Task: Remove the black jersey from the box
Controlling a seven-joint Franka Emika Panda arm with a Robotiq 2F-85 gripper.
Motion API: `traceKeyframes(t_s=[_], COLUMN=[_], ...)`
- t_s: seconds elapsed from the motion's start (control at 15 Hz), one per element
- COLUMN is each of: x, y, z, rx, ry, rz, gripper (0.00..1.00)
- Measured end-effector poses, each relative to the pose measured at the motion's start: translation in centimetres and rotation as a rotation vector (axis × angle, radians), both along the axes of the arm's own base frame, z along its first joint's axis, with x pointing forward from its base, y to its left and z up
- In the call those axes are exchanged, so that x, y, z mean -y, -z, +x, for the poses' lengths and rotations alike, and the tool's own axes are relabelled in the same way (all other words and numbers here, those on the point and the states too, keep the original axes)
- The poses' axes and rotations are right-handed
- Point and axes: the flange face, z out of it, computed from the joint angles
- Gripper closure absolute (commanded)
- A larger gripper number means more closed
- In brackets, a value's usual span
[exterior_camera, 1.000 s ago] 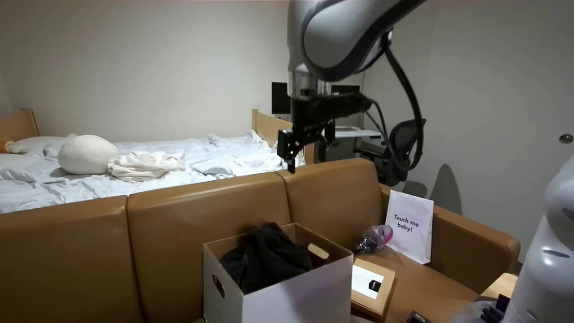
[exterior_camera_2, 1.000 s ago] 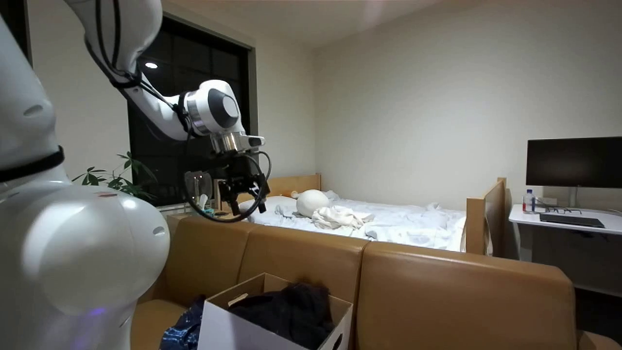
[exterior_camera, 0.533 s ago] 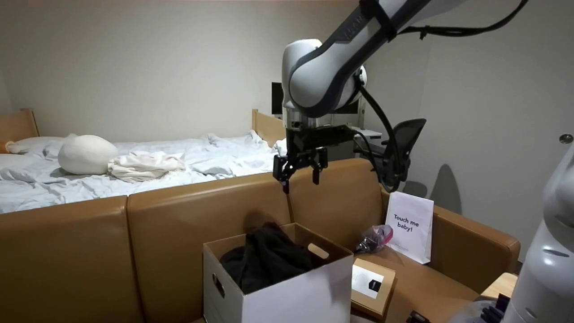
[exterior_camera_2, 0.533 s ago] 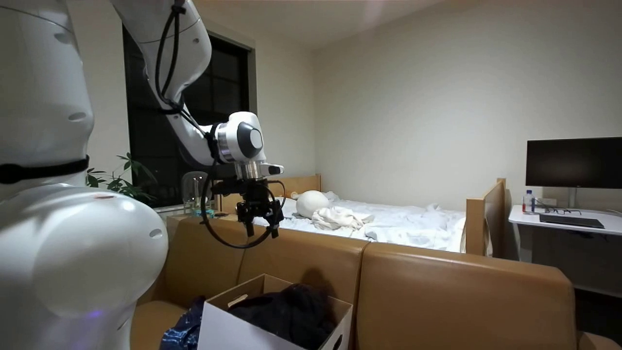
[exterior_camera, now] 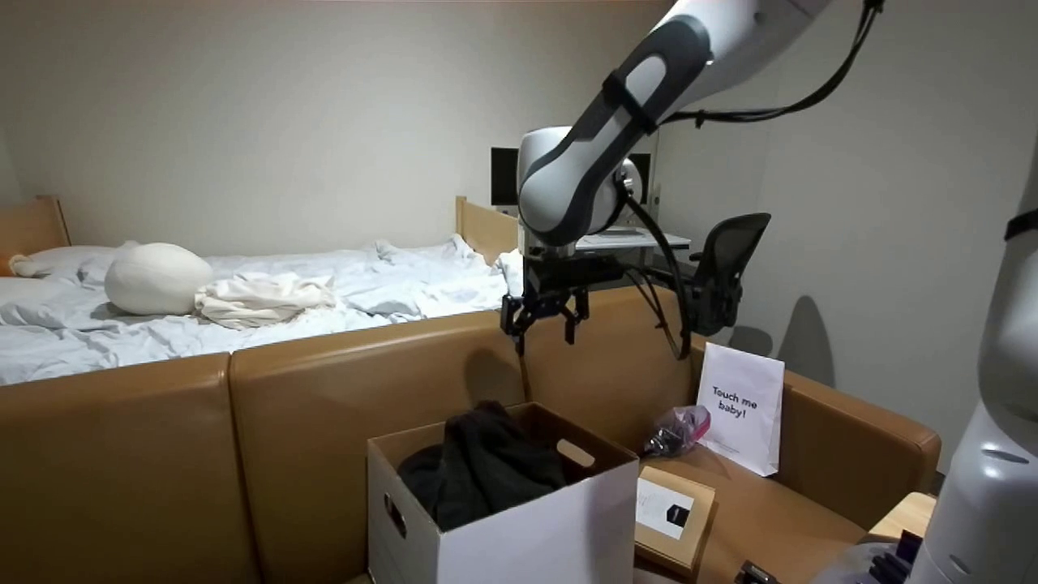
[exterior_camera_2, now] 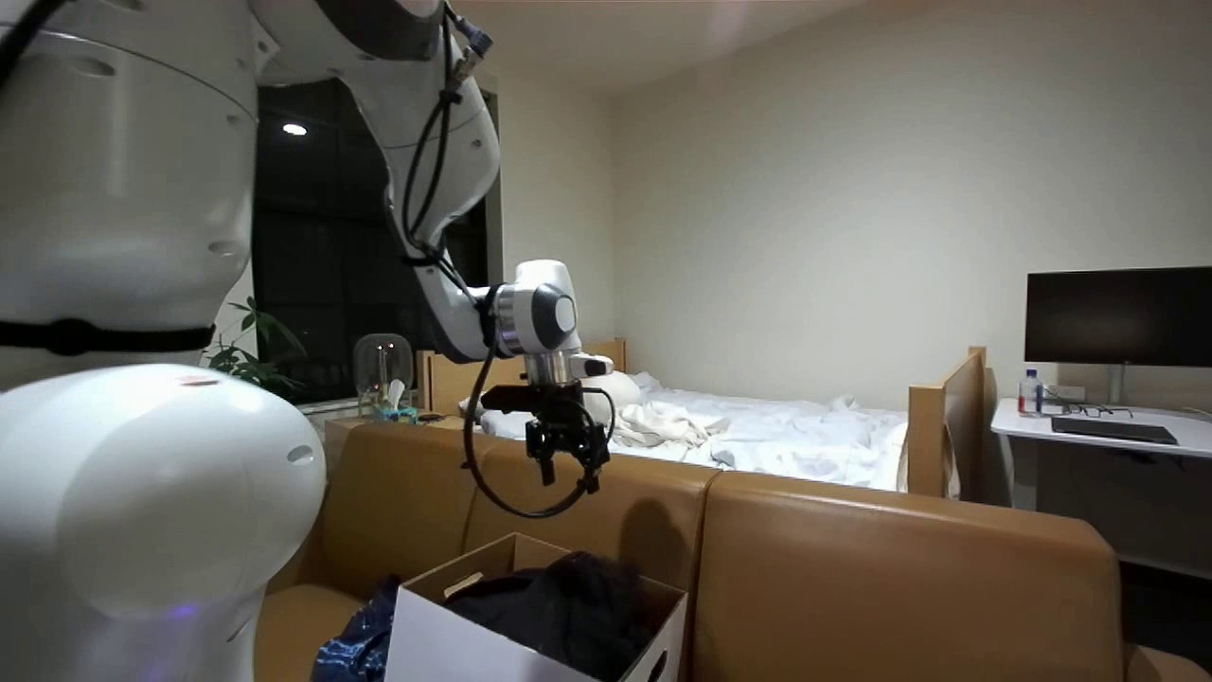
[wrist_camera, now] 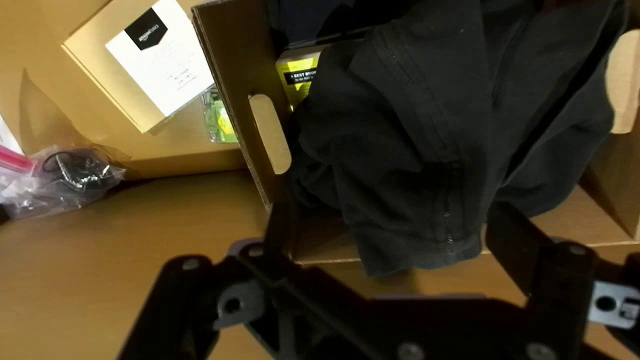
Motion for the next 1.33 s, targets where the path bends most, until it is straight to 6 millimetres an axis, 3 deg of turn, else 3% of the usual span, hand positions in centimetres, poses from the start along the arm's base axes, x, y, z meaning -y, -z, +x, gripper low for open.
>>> traceKeyframes(t_s=[0.13,0.27,0.53,0.67,0.8,1.0,1.33], x=[1.1,0.6,-2.0,-3.4,-3.8,-3.8,-6.9], y=[4.0,8.9,19.4,22.9,23.8,23.4,23.8], z=[2.6,4.2,4.7,4.8,5.4,6.0,8.5], rx=[-0.048,-0.109,-0.264,-0.321,-0.331,-0.328,-0.25], ry=[0.019,0.007,-0.049,-0.065,-0.069,-0.073,-0.11], rz=[0.025,0.071,0.133,0.144,0.147,0.147,0.129], gripper=[0.0,0.0,0.0,0.0,0.0,0.0,0.0])
